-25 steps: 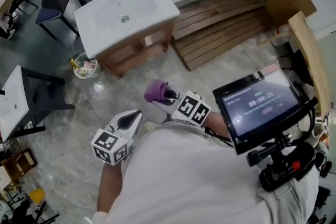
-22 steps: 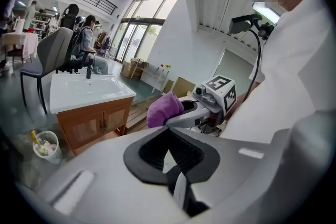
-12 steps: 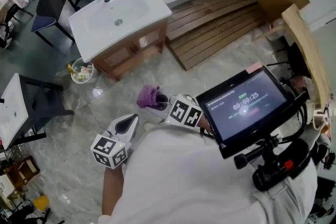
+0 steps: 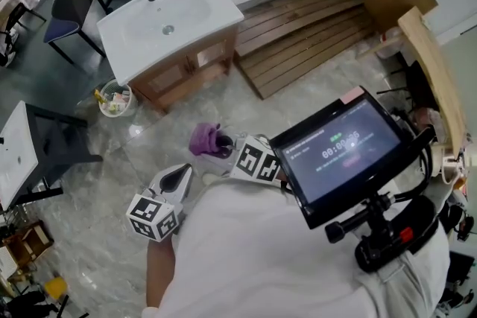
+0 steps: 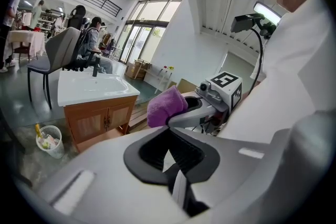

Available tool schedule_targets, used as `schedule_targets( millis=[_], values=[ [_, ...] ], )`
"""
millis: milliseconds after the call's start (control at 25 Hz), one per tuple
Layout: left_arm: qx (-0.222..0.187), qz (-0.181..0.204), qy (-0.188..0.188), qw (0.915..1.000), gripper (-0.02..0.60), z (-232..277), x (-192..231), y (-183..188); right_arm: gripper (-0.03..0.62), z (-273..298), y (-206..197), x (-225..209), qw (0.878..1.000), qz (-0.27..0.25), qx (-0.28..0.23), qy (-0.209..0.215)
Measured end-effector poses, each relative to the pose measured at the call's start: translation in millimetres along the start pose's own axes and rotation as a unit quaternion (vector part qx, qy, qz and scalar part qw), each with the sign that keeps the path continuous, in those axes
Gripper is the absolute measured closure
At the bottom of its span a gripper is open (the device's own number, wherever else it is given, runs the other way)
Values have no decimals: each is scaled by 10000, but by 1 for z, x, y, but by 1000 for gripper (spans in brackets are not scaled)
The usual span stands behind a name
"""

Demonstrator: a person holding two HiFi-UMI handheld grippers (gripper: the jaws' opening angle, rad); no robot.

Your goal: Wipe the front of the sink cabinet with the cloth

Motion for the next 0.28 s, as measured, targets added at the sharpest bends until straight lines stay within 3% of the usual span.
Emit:
schedule_targets(
  millis=[280],
  values=[
    [-53,-40,53,10000,577,-6,-3,3,522,1,7,4,9999,-59,21,79]
  ],
)
Point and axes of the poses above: the fingertips, and each gripper's own axes: z forward along the fingers, x to its left, y out of its top, the point moved 9 cm from there along -z, backward along the fingers, and after that the axes turned 14 degrees about -y, right-handed, at the moved point
